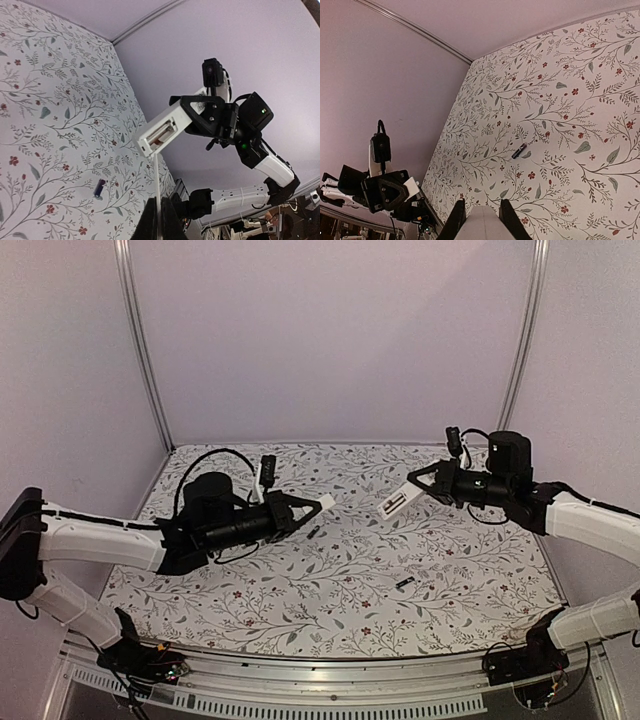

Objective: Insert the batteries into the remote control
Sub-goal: Place the battery cover at the center of the board.

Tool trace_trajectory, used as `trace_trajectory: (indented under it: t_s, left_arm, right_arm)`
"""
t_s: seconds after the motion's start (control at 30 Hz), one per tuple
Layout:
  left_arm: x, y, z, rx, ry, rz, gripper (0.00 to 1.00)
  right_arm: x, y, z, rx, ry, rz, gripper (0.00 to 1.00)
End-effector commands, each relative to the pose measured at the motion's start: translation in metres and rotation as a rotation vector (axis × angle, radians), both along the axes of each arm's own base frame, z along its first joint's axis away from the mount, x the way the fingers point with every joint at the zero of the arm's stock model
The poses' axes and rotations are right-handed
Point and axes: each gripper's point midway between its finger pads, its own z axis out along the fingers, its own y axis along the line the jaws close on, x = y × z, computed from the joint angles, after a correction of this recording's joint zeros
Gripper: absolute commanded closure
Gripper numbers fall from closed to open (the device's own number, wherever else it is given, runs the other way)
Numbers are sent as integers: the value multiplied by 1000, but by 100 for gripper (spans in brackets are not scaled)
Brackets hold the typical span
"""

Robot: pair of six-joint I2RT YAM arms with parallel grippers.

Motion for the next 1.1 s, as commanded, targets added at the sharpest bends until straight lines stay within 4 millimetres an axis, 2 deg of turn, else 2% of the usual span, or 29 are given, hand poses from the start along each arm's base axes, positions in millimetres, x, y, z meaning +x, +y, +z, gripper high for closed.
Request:
trace_trajectory:
  t_s: [0.0, 0.1, 0.27, 0.43, 0.67, 0.8, 0.93, 1.0, 1.07]
  left_arm:
    - [17, 71, -72, 263, 108, 192, 96]
    - [14, 109, -99, 364, 167, 257, 94]
    - [8, 145, -141, 467, 277, 303, 91]
    - [4, 147, -168, 502, 349, 257, 91]
    - [9, 137, -189, 501, 408, 214, 90]
    - [14, 137, -190, 527, 397, 219, 87]
    - [19, 138, -182, 584, 357, 214, 80]
    - [19, 141, -181, 617, 352, 212, 74]
    - [23, 140, -175, 652, 323, 203, 64]
  right_arm:
    - [-11, 2, -4, -23, -9, 64, 100]
    - [-18, 5, -4, -16, -6, 107, 100]
    - [-31, 14, -6, 3, 5, 198, 100]
    - [-43, 19, -3, 23, 0, 269, 100]
    - [-52, 19, -2, 31, -1, 307, 100]
    - [-52, 18, -7, 25, 13, 299, 100]
    - [-52, 17, -9, 15, 20, 295, 100]
    - [-53, 17, -11, 11, 22, 297, 100]
    - [-53, 16, -13, 1, 28, 293, 100]
